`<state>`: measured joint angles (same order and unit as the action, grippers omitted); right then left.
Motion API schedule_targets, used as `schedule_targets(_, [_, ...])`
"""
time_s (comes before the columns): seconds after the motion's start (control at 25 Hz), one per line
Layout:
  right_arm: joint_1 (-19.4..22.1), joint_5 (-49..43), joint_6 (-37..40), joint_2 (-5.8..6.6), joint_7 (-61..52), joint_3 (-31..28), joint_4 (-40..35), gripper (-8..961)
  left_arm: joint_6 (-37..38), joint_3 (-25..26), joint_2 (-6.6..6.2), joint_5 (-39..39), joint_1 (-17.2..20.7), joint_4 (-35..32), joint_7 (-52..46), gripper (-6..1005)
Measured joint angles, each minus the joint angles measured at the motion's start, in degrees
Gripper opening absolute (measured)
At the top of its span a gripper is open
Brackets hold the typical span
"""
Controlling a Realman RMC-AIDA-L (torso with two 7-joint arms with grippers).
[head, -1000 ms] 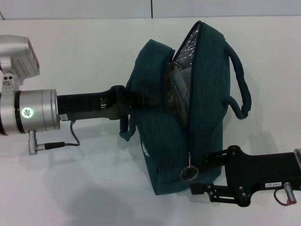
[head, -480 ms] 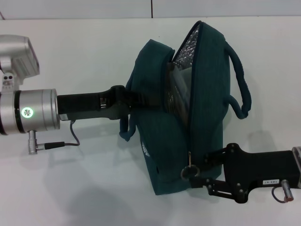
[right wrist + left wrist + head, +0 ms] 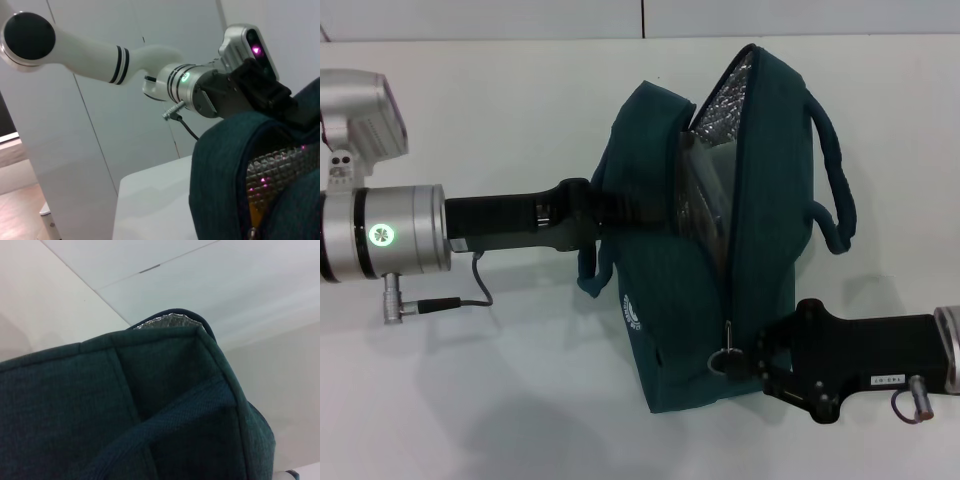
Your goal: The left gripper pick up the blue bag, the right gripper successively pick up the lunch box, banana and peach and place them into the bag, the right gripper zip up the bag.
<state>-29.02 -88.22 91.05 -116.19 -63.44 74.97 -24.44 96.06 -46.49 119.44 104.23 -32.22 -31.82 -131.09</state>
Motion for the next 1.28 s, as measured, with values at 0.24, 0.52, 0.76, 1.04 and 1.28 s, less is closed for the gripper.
schedule_targets(0.24, [0.0,0.0,0.1,0.03,0.4,-0.1,-0.5,17,0.0,0.1,-0.09,0.1,0.0,-0.1,0.1,105])
schedule_targets(0.52, [0.4,0.0,1.6,0.7,0.6,-0.4,-1.7,14,0.2,0.2,-0.09,-0.1,0.4,0.1,4.6,108])
schedule_targets(0.76, [0.7,-0.1,3.0,1.04,0.6,-0.5,-2.9,14,0.6,-0.5,-0.12,0.2,0.6,0.2,10.7,111])
schedule_targets(1.04, [2.9,-0.4,7.4,1.68,0.7,-3.9,-6.4,14,-0.6,-0.2,-0.14,-0.6,2.0,0.3,21.6,352])
schedule_targets(1.28, [4.8,-0.3,9.4,1.66,0.6,-5.9,-10.2,14,-2.4,1.8,-0.08,-3.0,3.9,0.2,28.9,593])
